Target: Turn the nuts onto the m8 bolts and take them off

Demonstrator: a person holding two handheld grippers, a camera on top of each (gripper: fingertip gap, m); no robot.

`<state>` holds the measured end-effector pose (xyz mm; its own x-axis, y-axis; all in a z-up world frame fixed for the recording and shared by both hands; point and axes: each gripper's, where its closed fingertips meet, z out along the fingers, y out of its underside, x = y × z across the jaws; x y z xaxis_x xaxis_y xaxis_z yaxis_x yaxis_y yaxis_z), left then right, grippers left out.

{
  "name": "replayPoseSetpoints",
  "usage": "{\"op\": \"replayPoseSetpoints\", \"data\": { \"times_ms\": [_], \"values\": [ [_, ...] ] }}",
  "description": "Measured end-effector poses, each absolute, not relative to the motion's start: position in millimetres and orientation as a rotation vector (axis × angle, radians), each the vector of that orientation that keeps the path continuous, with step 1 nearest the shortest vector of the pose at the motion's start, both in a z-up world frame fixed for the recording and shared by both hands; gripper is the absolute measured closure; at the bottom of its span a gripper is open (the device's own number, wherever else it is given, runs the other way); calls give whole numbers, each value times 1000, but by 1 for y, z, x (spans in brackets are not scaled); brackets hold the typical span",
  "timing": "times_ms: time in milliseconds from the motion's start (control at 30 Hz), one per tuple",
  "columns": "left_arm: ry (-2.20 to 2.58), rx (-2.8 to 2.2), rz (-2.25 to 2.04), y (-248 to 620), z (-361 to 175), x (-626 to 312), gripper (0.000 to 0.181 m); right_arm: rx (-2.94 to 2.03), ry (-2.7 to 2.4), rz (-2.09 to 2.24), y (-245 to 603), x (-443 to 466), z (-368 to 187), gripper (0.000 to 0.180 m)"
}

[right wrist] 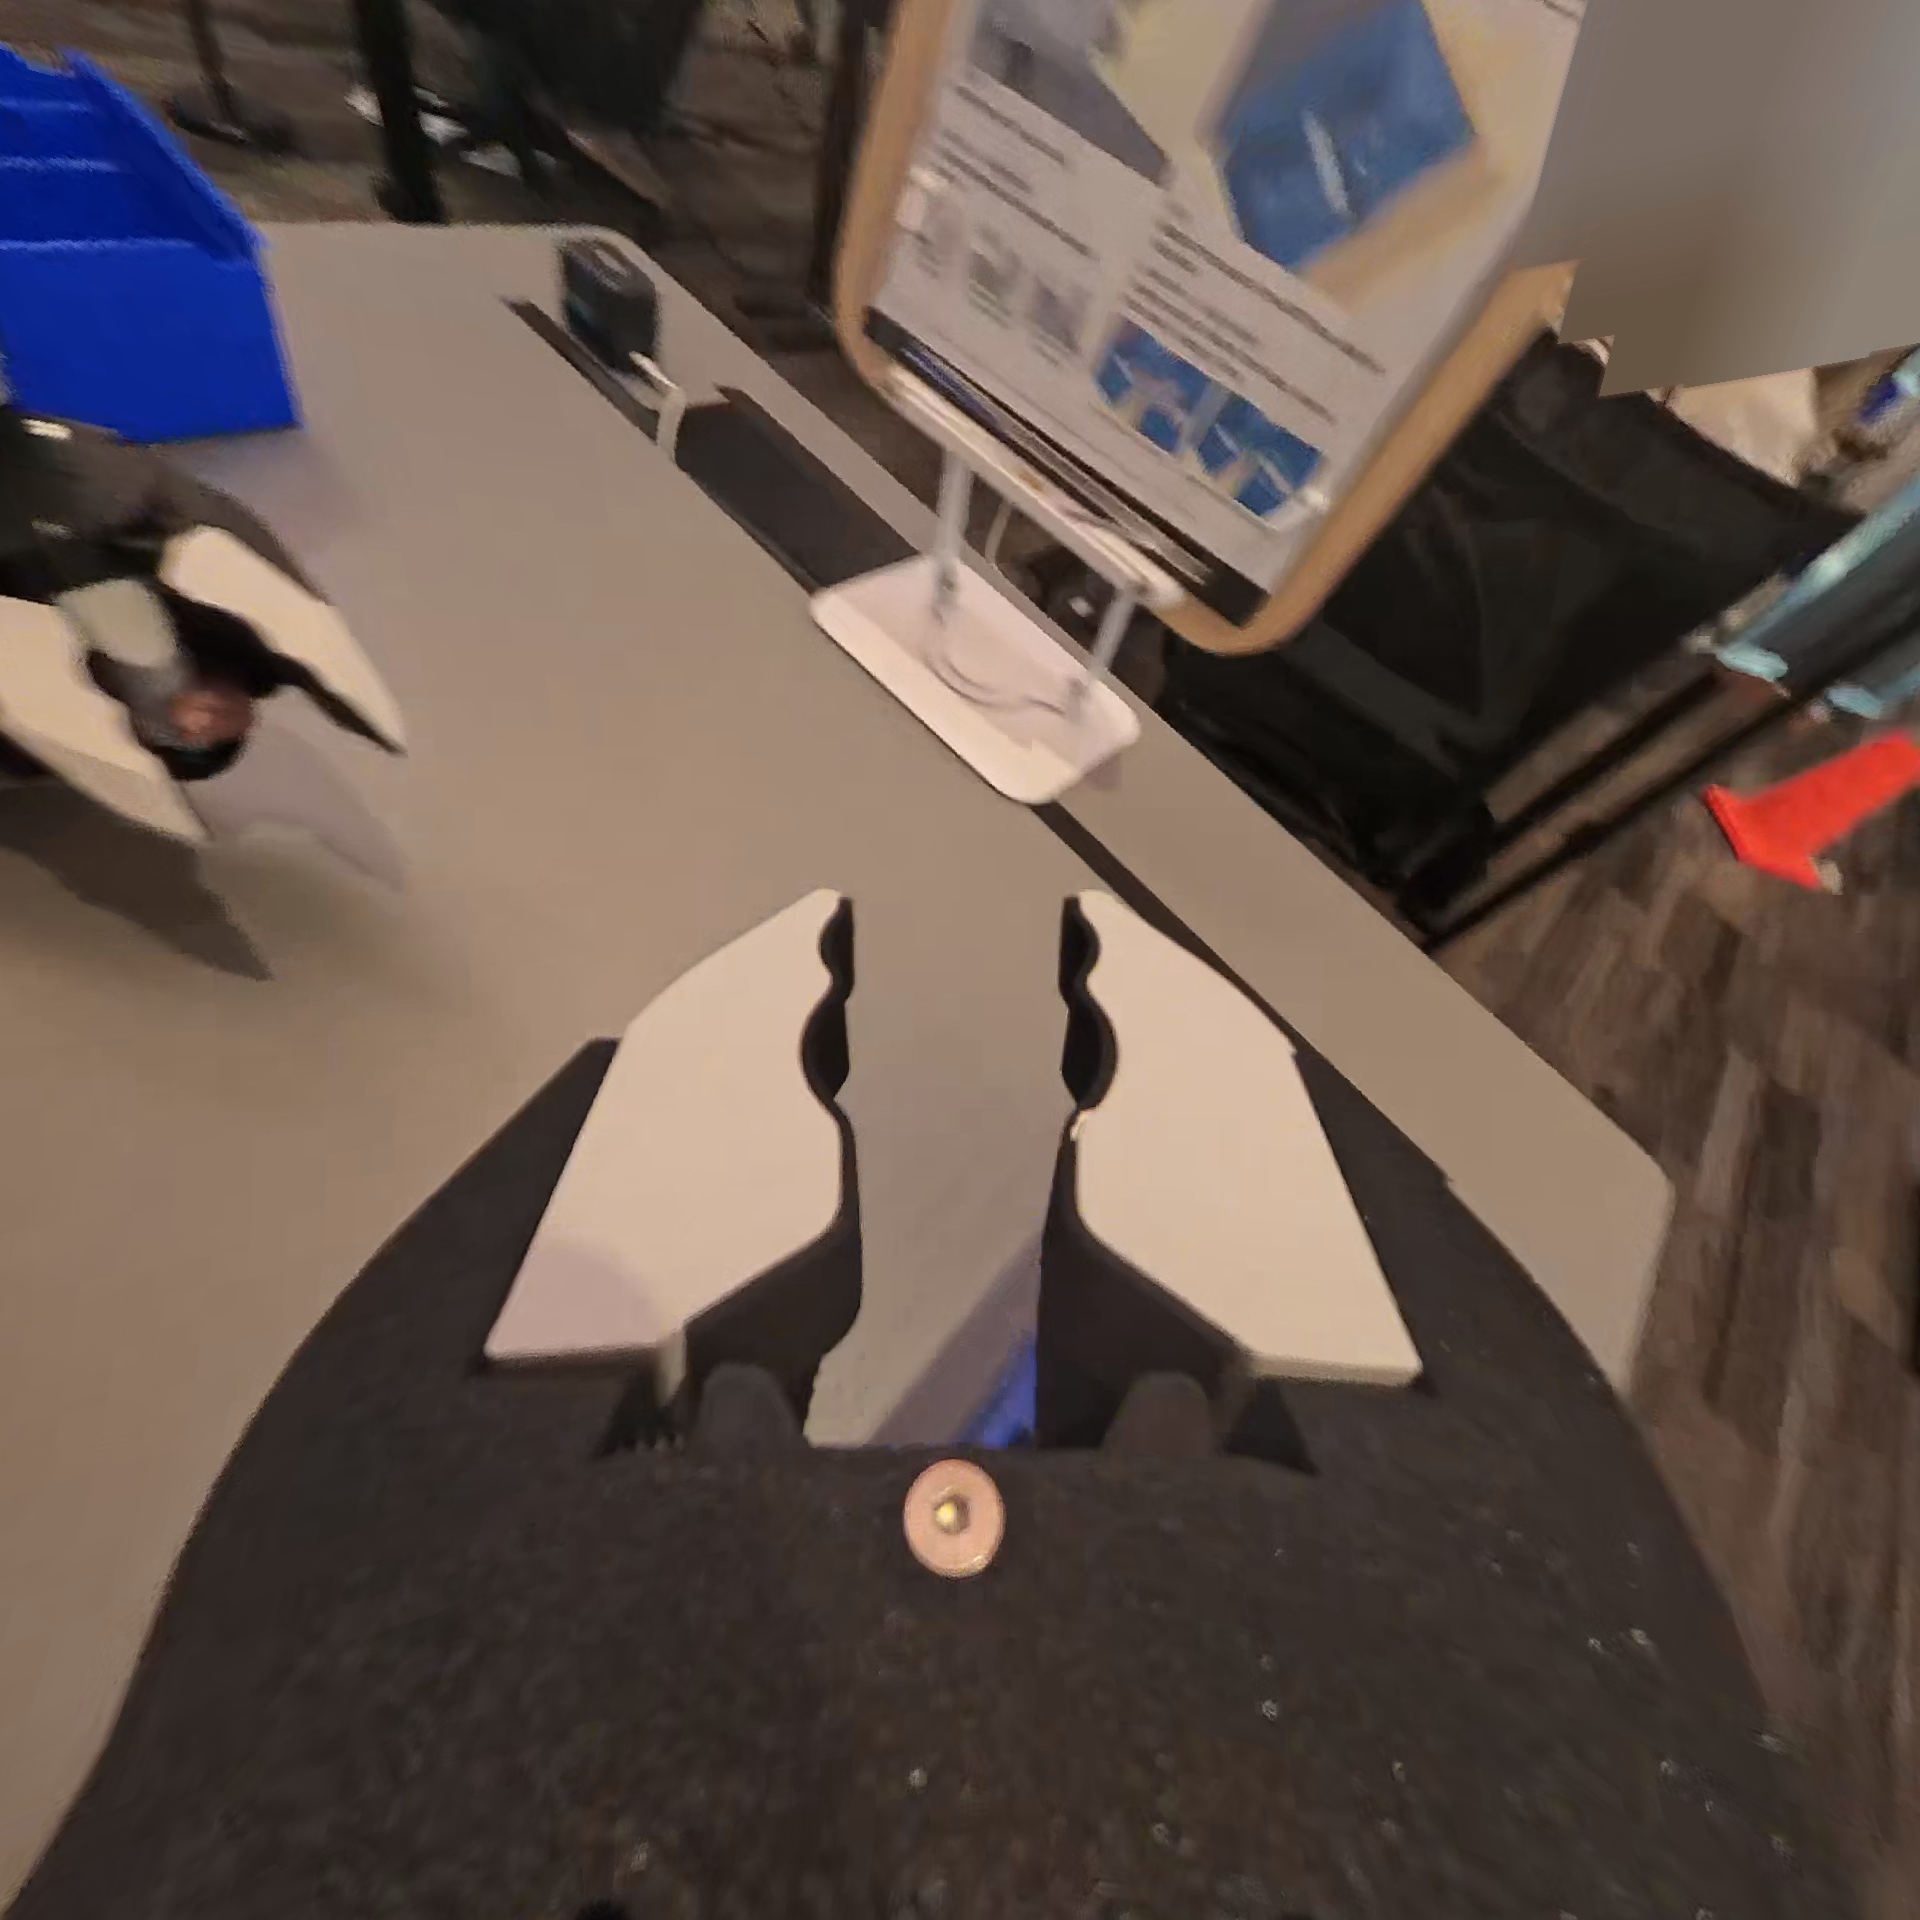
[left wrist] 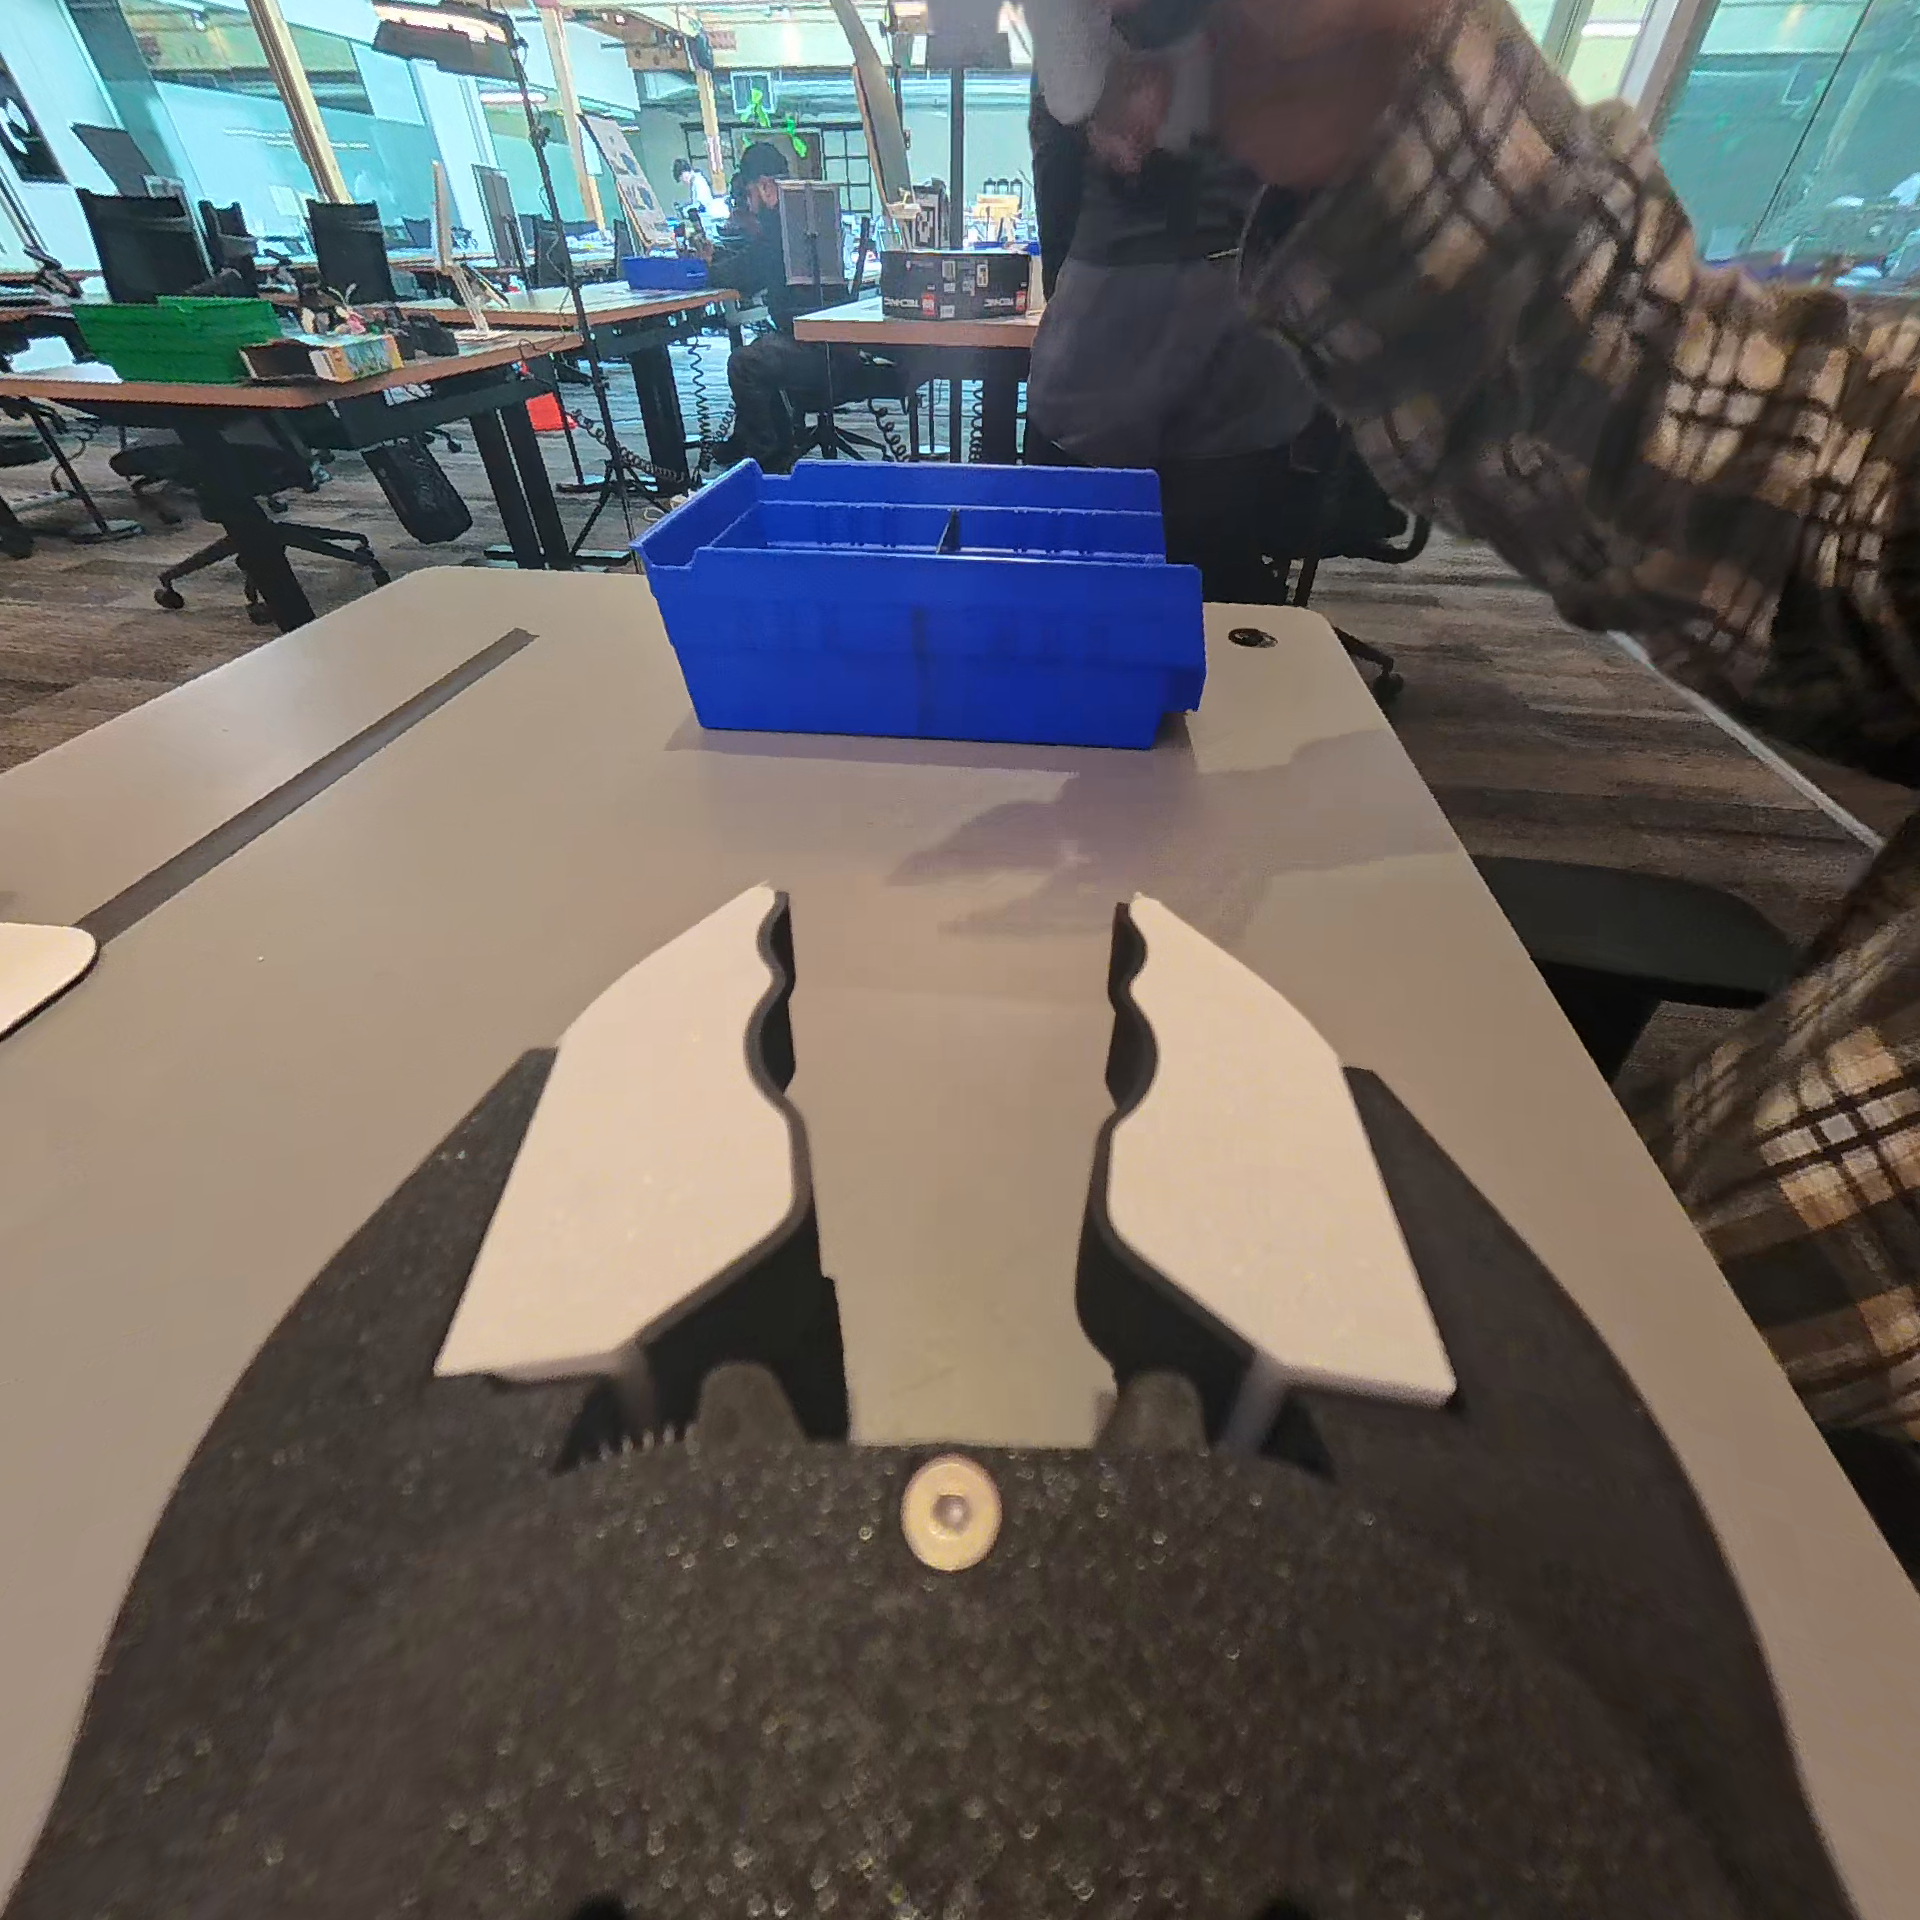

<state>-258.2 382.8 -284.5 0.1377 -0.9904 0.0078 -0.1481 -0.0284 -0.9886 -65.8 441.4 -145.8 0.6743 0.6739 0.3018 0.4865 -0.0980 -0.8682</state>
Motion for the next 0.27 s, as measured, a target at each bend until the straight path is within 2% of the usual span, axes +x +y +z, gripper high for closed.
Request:
{"op": "replayPoseSetpoints", "data": {
  "times_ms": [33,267],
  "values": [
    [1207,-1395,-1042,383,-285,-258,123,-1706,-958,242,434,-85,-154,142],
    [1204,-1409,-1027,385,-285,-261,123,-1577,-930,478,435,-163,-252,138]
  ]
}}
